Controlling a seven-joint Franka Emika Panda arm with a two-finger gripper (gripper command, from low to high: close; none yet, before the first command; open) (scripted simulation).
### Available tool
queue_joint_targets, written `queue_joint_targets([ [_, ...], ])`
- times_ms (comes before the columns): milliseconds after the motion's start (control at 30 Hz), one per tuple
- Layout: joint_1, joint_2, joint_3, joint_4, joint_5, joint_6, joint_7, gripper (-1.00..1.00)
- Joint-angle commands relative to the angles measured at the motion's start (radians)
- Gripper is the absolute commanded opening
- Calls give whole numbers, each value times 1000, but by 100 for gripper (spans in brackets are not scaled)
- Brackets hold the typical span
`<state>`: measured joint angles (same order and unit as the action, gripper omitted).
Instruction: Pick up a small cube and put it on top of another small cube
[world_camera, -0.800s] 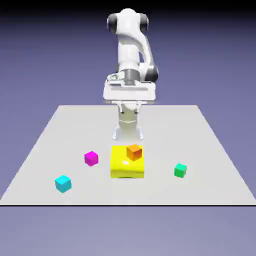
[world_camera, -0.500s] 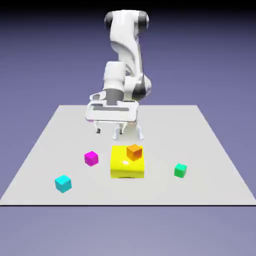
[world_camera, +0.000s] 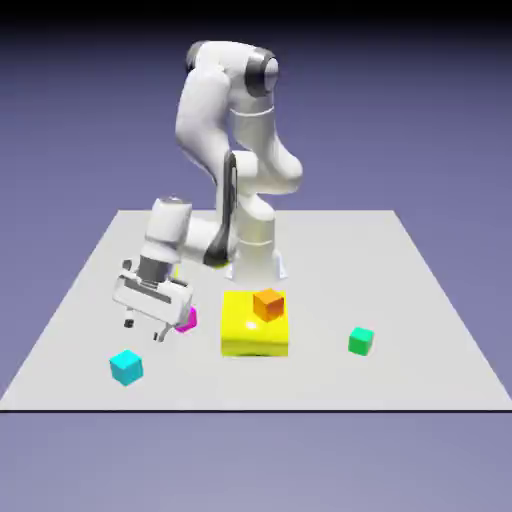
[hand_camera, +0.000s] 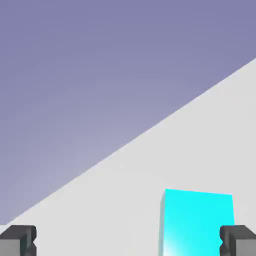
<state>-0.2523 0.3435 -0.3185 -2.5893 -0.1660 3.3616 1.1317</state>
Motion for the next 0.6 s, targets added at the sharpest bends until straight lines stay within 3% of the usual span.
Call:
queue_joint_targets([
  [0, -7, 23, -8, 6, -4, 8, 10, 0],
  [267, -83, 260, 62, 143, -13, 110, 41, 0],
  [300, -83, 260, 62, 143, -13, 111, 41, -100],
  [567, -7, 6, 8, 0, -1, -7, 27, -100],
])
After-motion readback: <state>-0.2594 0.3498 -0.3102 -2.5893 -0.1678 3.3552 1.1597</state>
